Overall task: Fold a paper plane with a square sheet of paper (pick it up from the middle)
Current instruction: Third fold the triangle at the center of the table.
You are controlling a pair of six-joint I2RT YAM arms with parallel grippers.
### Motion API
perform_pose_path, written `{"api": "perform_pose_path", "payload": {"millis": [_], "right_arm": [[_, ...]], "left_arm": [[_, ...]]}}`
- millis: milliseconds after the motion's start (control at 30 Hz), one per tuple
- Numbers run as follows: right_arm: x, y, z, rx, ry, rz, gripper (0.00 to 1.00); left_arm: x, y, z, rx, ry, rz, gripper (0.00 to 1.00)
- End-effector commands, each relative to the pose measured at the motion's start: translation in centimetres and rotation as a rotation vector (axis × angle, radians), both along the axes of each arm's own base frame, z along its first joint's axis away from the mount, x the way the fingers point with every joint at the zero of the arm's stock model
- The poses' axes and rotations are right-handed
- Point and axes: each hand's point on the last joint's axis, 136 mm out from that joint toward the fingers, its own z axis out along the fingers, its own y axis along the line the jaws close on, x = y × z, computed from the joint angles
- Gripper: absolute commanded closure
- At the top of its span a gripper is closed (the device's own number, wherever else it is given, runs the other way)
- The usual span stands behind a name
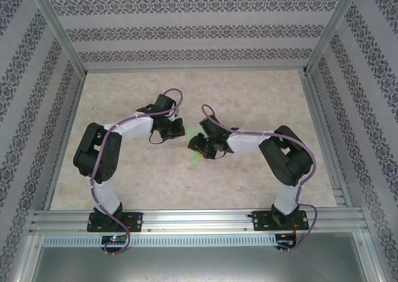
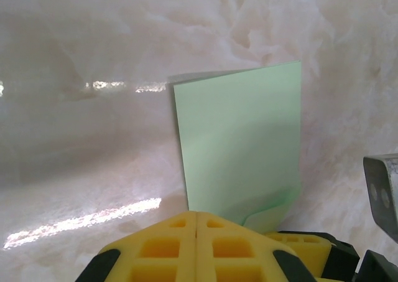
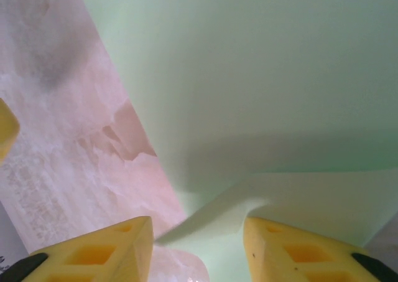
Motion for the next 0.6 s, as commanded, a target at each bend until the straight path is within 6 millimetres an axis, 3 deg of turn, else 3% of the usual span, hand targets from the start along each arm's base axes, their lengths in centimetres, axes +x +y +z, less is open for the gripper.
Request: {"api": "perform_pose_path", "payload": {"millis": [0, 200, 433, 567], "right_arm": [[-1.3, -1.6, -2.4, -0.097, 0.043, 0.002, 0.53], [-1.5, -1.9, -2.7, -0.103, 0.051, -0.004, 0.56], [-2.2, -2.7, -3.5, -0.131, 0.076, -0.008, 0.83], [-2.6, -3.1, -4.1, -0.146, 0.091, -0.012, 0.90]], "left_arm": [[-0.2, 0.0, 0.8, -0.033, 0.001, 0.008, 0.93], [-0.9, -0.6, 0.8, -0.078, 0.016, -0.011, 0.93], [-2.5, -1.8, 0.9, -0.142, 0.042, -0.050, 0.96], [-4.0, -2.8, 0.7, -0.166, 0.060, -0.088, 0.98]]}}
